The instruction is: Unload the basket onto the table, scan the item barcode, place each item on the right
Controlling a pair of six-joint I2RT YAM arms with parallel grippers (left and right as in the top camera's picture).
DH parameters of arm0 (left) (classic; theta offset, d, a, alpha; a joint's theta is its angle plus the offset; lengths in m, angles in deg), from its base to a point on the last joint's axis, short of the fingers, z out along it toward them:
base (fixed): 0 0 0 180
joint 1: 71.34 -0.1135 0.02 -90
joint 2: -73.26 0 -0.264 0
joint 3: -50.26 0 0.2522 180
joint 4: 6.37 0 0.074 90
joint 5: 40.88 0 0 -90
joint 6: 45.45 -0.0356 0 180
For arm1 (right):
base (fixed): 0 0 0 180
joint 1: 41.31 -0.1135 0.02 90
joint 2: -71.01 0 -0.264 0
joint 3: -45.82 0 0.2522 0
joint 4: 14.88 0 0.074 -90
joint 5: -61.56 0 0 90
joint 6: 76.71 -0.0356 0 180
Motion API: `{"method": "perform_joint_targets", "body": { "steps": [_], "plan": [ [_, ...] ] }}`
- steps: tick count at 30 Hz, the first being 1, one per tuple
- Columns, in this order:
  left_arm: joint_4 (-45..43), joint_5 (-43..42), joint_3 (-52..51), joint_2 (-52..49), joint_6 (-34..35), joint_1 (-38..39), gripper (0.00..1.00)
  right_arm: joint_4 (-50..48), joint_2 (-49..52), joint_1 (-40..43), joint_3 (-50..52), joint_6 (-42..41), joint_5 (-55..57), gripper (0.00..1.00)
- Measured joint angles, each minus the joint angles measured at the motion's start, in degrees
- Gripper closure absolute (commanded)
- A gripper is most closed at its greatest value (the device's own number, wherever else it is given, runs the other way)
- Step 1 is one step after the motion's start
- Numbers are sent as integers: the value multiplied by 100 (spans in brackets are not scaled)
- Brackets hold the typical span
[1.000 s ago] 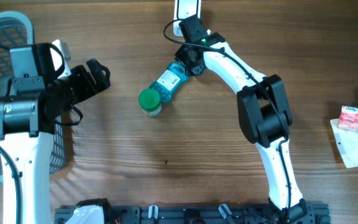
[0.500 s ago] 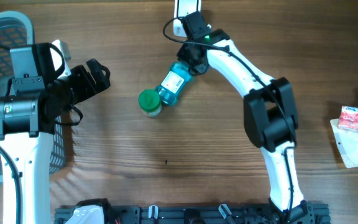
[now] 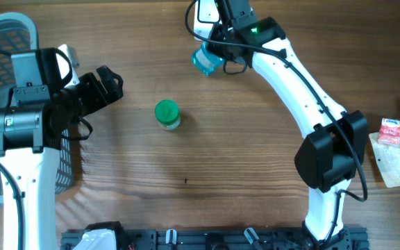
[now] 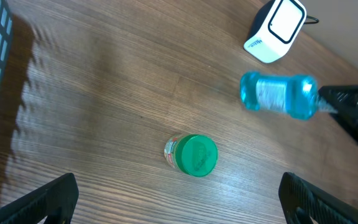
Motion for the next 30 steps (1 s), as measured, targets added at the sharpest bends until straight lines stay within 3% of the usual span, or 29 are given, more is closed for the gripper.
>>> {"method": "perform_joint_targets", "body": {
  "steps": [7,21,24,30],
  "plan": [
    [0,0,0,0,0,0,0,249,0,-4,4,815,-2,69],
    [0,0,0,0,0,0,0,1276,-48,-4,2,3392,-4,63],
    [0,0,0,0,2,0,0,1283,-55,-4,2,3567,-2,47],
    [0,0,0,0,0,0,0,1250,-55,-4,2,3521,-2,35]
  ]
}}
